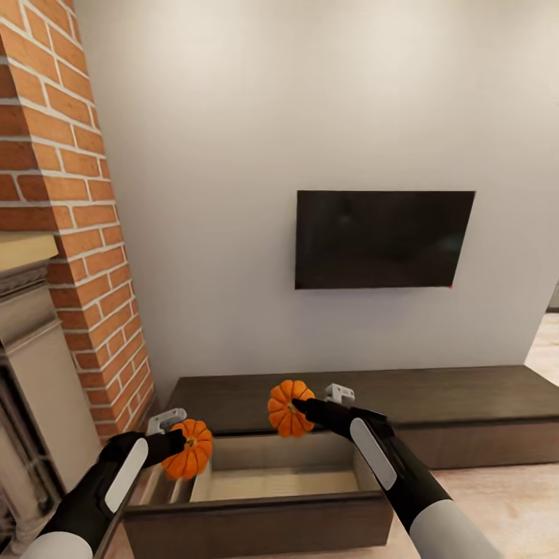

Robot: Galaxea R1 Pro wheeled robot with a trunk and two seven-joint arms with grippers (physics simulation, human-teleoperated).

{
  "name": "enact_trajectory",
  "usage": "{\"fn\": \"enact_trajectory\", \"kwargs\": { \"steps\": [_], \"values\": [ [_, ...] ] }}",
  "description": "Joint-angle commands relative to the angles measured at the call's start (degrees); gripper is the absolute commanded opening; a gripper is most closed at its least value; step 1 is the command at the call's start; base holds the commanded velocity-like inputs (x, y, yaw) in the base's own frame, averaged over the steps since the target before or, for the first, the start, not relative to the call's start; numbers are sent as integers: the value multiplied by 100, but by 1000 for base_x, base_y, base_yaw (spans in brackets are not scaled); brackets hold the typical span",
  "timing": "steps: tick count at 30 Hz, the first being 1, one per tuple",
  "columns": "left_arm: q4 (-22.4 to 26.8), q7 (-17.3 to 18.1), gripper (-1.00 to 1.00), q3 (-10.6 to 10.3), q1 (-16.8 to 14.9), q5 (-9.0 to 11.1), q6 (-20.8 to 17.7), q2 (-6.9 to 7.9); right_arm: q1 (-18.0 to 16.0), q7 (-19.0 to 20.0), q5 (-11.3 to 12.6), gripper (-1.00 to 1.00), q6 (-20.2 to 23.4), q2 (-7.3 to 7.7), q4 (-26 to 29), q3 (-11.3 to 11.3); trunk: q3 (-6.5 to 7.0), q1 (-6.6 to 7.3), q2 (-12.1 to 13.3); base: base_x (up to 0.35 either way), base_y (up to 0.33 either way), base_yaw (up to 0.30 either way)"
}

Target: Place each of the two pumpkins and all three candles from the living room inside a cabinet in the living room (use any cabinet), then make sure every cabinet is closed, and position the cauldron so it is next to a table in the living room.

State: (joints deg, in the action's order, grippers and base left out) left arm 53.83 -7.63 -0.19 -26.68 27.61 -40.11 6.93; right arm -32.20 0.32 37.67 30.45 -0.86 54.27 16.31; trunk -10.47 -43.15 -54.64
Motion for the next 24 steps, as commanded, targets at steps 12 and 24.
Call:
{"fn": "enact_trajectory", "kwargs": {
  "steps": [12, 24],
  "values": [
    [-22, -46, -100, 0, -4, 67, 290, -59, -5, -190, 29, -100, 1103, -19, -69, -18, -6, -4, -5, 310, -16, -4],
    [-22, -51, -100, -170, -4, 75, 297, -65, -5, -1024, 39, -100, 1313, -8, -107, -24, -6, -4, -5, 84, -4, 0]
  ]
}}
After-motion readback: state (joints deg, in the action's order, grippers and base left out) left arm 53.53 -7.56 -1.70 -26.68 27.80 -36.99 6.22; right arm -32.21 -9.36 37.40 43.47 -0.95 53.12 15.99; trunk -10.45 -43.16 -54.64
